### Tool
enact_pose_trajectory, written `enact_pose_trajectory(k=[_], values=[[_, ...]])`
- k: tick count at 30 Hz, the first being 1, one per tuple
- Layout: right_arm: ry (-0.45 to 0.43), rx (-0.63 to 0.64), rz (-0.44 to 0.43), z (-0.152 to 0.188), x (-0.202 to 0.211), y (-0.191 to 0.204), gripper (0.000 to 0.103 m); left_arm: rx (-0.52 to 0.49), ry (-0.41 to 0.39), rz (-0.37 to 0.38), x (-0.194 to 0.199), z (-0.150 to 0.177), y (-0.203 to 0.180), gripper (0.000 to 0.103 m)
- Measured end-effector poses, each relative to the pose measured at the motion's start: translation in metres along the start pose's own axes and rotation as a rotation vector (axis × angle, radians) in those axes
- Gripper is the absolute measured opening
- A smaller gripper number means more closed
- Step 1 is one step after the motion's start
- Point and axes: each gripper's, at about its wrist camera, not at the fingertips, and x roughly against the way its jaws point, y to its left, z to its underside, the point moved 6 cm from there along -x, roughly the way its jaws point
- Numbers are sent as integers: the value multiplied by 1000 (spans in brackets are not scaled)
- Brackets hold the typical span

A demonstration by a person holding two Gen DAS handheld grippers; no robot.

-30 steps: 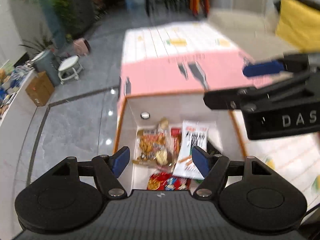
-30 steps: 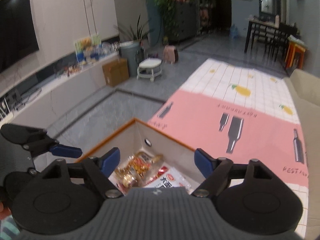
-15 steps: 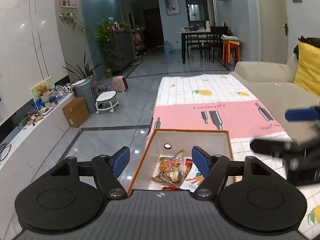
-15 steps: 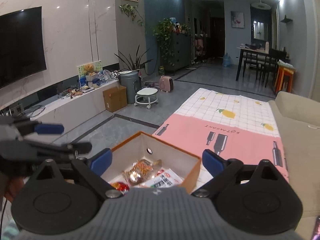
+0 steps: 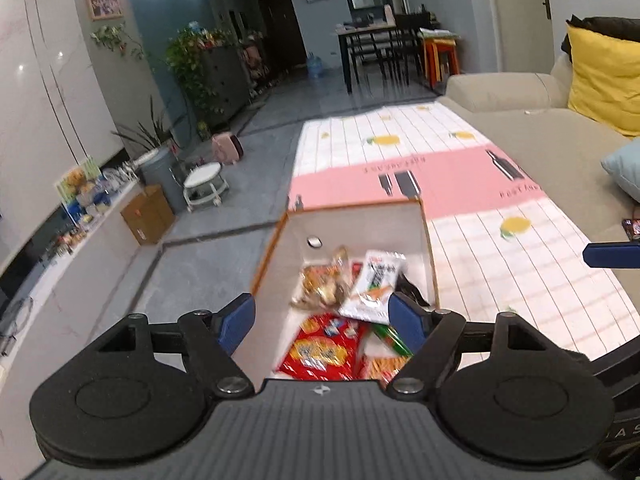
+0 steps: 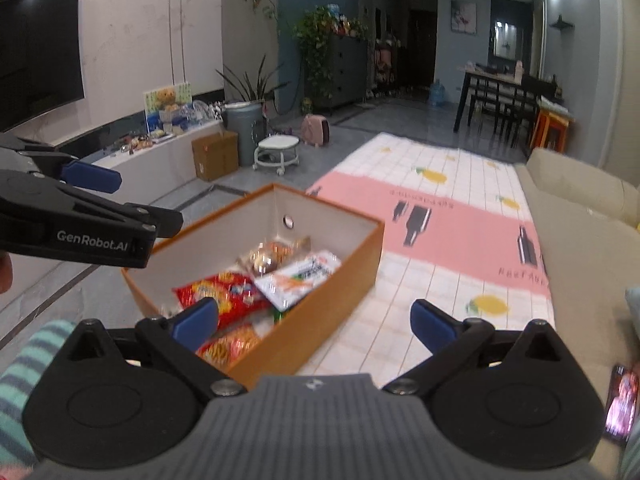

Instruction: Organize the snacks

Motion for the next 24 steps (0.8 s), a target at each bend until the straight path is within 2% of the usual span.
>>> enact_pose_trajectory(k=[11, 17, 24], values=[[97, 18, 36, 28, -29, -2, 99, 31, 170, 25, -34, 44, -10, 89], [137, 2, 44, 34, -40, -7, 99, 53, 215, 51, -42, 56, -12, 89], [155, 4, 47, 36, -45, -4, 99, 69, 233, 65, -43, 59, -12, 89]])
